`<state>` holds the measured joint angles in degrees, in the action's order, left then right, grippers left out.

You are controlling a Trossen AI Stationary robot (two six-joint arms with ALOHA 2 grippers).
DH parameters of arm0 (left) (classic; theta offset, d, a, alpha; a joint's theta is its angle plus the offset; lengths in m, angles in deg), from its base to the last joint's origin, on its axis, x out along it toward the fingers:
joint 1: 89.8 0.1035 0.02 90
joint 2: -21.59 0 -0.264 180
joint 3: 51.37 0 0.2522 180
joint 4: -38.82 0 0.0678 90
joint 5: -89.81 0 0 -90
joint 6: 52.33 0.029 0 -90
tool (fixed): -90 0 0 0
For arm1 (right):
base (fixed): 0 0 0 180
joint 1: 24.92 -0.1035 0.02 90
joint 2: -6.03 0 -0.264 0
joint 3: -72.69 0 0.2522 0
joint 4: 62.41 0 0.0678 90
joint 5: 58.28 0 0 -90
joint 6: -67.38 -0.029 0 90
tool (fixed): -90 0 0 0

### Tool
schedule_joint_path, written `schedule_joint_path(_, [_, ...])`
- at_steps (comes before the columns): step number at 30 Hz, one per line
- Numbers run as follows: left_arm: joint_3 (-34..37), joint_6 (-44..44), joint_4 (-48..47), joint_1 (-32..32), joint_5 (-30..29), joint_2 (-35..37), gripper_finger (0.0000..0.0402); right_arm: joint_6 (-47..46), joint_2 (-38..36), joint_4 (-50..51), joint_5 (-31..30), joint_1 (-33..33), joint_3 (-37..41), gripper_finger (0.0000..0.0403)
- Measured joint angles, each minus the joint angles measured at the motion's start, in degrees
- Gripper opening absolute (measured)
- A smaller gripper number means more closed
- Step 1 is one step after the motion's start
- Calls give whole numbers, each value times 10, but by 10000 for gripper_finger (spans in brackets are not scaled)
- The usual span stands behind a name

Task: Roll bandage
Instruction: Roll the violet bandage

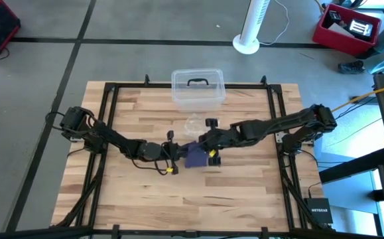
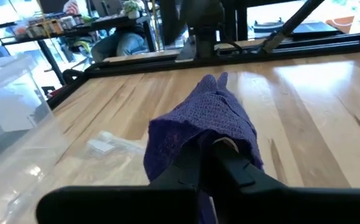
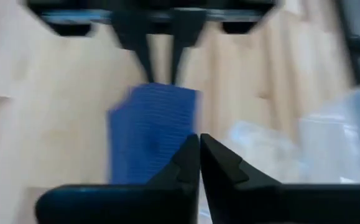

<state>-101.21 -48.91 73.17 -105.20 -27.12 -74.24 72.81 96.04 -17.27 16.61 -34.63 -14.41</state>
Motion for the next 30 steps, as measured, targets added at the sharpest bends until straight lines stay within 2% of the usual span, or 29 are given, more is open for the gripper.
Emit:
schedule_joint_path(5, [0, 0, -14, -5, 0, 0, 4, 23, 0, 15, -61, 2, -17, 10])
schedule_joint_path(7, [0, 0, -11, -7, 0, 0, 4, 6, 0, 21, -32, 4, -16, 11])
schedule_joint_path(10, [0, -2, -10, -8, 0, 0, 7, -30, 0, 23, 46, 4, -16, 12])
schedule_joint_path(15, [0, 0, -9, -8, 0, 0, 4, -76, 2, 49, 97, -2, -16, 38])
schedule_joint_path(23, [0, 0, -3, -8, -1, 0, 7, -96, 2, 32, 101, -8, 29, 110])
schedule_joint_path(30, [0, 0, 9, -8, -1, 0, 7, -84, 2, -14, 97, -8, 57, 114])
